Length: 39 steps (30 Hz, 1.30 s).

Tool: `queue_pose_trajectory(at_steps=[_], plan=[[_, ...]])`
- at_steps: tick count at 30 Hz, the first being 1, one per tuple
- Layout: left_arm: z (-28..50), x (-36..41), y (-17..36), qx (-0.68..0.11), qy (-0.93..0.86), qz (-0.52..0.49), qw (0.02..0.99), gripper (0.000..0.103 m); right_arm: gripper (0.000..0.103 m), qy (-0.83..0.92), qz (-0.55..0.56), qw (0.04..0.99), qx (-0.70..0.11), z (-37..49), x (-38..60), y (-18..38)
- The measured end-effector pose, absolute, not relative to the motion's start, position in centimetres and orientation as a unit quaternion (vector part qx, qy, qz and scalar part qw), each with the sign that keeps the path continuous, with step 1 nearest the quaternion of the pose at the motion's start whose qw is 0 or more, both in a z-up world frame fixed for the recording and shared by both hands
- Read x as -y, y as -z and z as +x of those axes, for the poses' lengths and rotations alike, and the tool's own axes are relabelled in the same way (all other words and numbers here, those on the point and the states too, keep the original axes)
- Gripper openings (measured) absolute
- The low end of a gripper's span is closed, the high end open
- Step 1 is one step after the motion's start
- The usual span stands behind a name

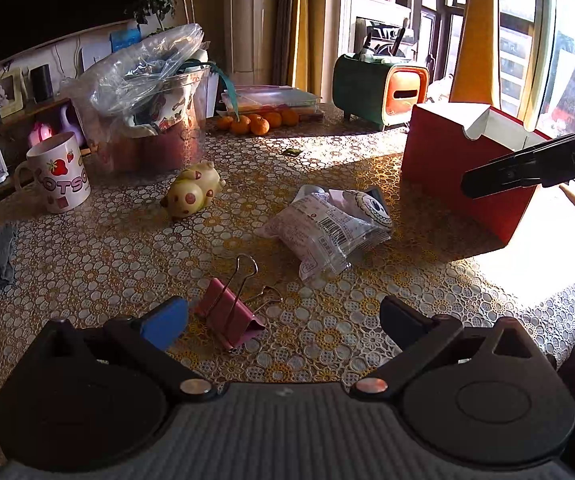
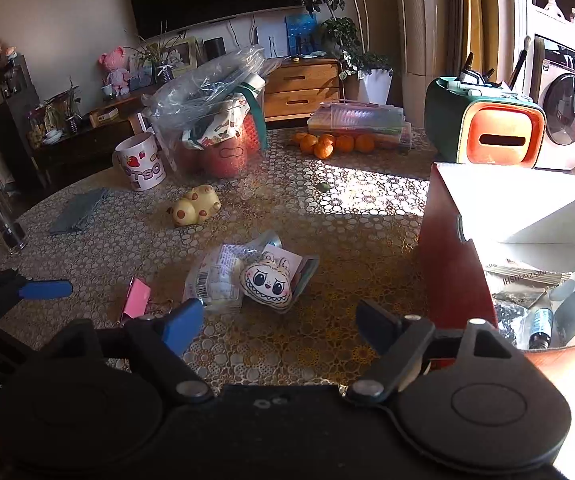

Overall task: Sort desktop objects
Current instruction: 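Withdraw both tools from the box toward the remaining table items, then grasp the pink binder clip with the left tool while the right tool grasps the cartoon-face pouch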

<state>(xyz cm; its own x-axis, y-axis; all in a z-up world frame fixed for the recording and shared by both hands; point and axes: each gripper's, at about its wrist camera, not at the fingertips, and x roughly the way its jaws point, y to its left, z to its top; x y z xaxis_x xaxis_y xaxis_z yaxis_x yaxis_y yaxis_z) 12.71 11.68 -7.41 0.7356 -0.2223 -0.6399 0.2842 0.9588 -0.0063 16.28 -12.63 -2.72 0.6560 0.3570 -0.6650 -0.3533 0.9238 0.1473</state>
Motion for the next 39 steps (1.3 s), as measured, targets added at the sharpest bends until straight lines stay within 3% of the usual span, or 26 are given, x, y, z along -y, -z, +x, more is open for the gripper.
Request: queue_pose_trajectory(at_steps=[27,30,33,39], plan=[[17.3,-13.4,12.1,-0.366,0.124,0.034,0.922,0.102,0.062,-0.203,-0.008,0.890,-0.408,23.6,7.2,8.3],[17.4,-13.3,12.3,-0.369,0.127,0.031,0.920,0.099,0.060,-0.204,-0.005,0.889,-0.410,23.8,7.1,8.6],[17.5,-13.2,12.7,-0.374,0.130,0.030,0.918,0.088,0.060,-0.206,0.003,0.888,-0.411,24.0,7.2,8.9],[17.5,-13.0,12.7,-0.367,0.124,0.030,0.922,0.084,0.052,-0.200,0.050,0.880,-0.427,24.7,8.6,9.6]])
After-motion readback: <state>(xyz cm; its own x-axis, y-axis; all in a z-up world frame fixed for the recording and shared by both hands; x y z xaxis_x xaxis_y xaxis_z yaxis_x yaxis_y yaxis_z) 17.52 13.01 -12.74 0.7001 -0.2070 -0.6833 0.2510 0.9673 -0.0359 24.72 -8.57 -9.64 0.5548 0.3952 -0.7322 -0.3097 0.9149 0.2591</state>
